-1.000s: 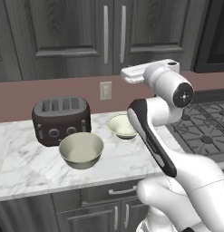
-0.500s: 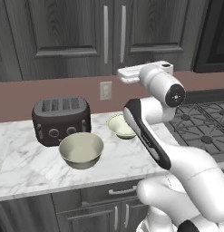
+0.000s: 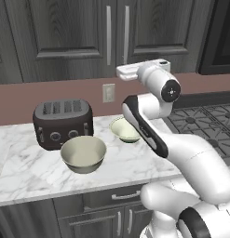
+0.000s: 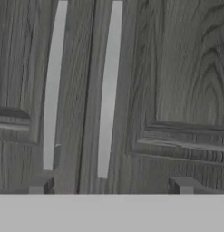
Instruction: Open the cabinet. Pick the bowls from the counter and place them in the cabinet. Then close the cabinet.
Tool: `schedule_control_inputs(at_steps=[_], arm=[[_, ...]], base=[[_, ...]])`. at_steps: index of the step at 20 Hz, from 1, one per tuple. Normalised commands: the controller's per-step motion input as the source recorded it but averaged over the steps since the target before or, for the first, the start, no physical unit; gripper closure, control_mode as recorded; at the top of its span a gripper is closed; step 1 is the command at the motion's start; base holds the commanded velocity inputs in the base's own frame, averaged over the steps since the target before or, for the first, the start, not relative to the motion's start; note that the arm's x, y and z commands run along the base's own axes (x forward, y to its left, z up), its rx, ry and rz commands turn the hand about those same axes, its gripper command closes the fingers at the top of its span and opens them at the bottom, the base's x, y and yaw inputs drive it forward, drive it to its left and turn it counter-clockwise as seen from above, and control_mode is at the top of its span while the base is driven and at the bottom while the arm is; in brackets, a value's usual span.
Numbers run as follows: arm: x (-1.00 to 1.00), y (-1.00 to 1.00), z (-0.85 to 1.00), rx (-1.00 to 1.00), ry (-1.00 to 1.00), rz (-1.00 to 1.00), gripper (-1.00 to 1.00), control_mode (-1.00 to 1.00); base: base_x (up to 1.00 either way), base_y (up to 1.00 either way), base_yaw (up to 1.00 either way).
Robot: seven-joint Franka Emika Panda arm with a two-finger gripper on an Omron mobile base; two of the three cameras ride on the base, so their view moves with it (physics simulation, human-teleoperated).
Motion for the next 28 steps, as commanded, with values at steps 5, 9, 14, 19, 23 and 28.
schedule_control_inputs(at_steps=[5, 9, 14, 19, 23, 28], arm=[[0.54, 0.05, 0.0, 0.0, 0.01, 0.0, -1.0, -1.0], [0.56, 0.25, 0.0, -0.07, 0.0, -0.02, -1.0, -1.0], [0.7, 0.23, 0.0, -0.06, 0.0, -0.03, -1.0, -1.0], [0.85, 0.19, 0.0, -0.02, 0.0, -0.02, -1.0, -1.0], [0.87, 0.25, -0.01, -0.02, 0.0, -0.03, -1.0, -1.0], [0.96, -0.18, -0.34, -0.01, 0.0, -0.04, 1.0, -1.0]], base=[[0.0, 0.0, 0.0], [0.0, 0.0, 0.0], [0.0, 0.0, 0.0], [0.0, 0.0, 0.0], [0.0, 0.0, 0.0], [0.0, 0.0, 0.0]])
